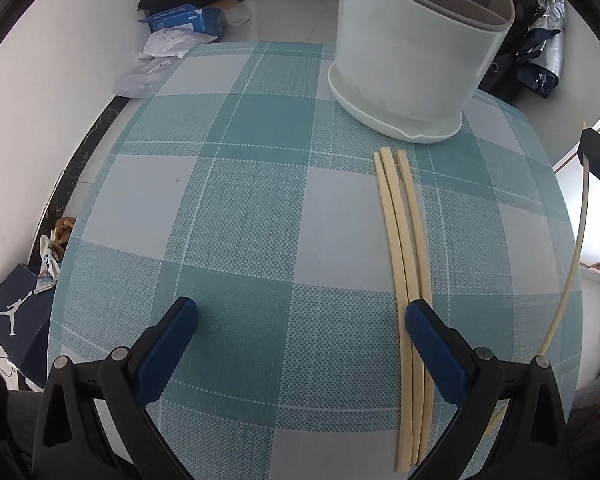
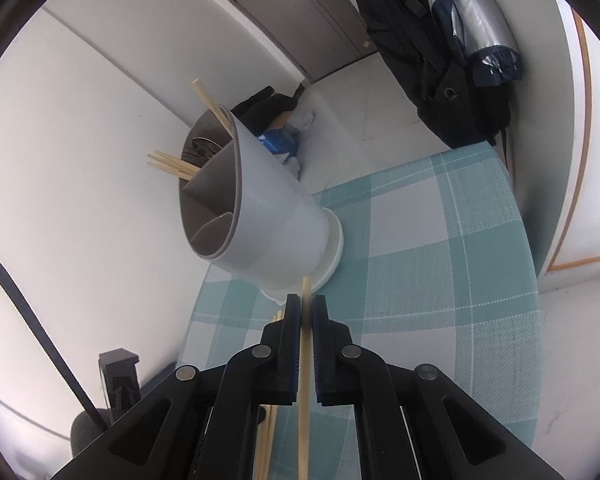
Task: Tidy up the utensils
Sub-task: 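Lift the chopstick with the right tool while the left tool grasps another chopstick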
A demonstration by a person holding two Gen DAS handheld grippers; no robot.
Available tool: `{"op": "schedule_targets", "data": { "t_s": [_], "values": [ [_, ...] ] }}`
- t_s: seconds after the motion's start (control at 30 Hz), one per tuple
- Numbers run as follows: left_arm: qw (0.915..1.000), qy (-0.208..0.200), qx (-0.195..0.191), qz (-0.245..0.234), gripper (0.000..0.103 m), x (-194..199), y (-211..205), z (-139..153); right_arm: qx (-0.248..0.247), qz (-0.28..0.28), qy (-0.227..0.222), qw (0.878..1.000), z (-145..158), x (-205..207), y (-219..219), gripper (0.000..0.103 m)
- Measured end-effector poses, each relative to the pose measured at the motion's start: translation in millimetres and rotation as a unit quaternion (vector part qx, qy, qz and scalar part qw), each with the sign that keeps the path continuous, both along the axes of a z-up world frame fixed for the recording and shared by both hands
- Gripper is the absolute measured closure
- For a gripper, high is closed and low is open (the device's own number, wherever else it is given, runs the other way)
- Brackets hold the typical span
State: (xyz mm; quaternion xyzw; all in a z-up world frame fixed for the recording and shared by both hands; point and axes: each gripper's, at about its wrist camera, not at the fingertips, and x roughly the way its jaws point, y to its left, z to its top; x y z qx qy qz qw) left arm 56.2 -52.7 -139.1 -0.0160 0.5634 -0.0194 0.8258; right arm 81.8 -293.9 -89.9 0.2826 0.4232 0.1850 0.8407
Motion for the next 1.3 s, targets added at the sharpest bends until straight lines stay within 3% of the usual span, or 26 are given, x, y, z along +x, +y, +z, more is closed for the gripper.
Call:
{"op": "schedule_targets", "data": {
  "t_s": [0.4, 0.53, 0.63, 0.8, 1.07, 1.3],
  "values": [
    [0.9991, 0.020, 0.023, -0.030, 0.001, 25.4, -12.8, -2.2, -0.004, 0.001, -0.005, 1.000, 5.6, -2.2, 1.6, 0.098],
    [0.9990, 0.019, 0.019, -0.036, 0.014, 40.7, -15.0, 0.2, -0.003, 0.001, -0.007, 1.000, 6.8, -1.4, 1.9, 0.098],
    [0.9984, 0.016, 0.018, -0.051, 0.040, 57.3, -25.3, 4.8, -0.003, 0.001, -0.009, 1.000, 7.9, 0.0, 1.5, 0.098],
    [0.9982, 0.025, 0.004, -0.054, 0.099, 66.0, -30.7, 6.3, 0.001, -0.004, -0.009, 1.000, 9.2, 3.2, -1.4, 0.098],
    [0.9994, 0.004, -0.032, 0.009, 0.102, 64.7, -12.3, 10.5, -0.005, -0.007, -0.018, 1.000, 14.0, 7.4, -3.9, 0.098],
    [0.9922, -0.090, -0.081, 0.029, 0.102, 38.7, 0.8, 63.4, -0.024, -0.002, -0.048, 0.999, 25.0, -6.2, 5.3, 0.098]
  ]
}}
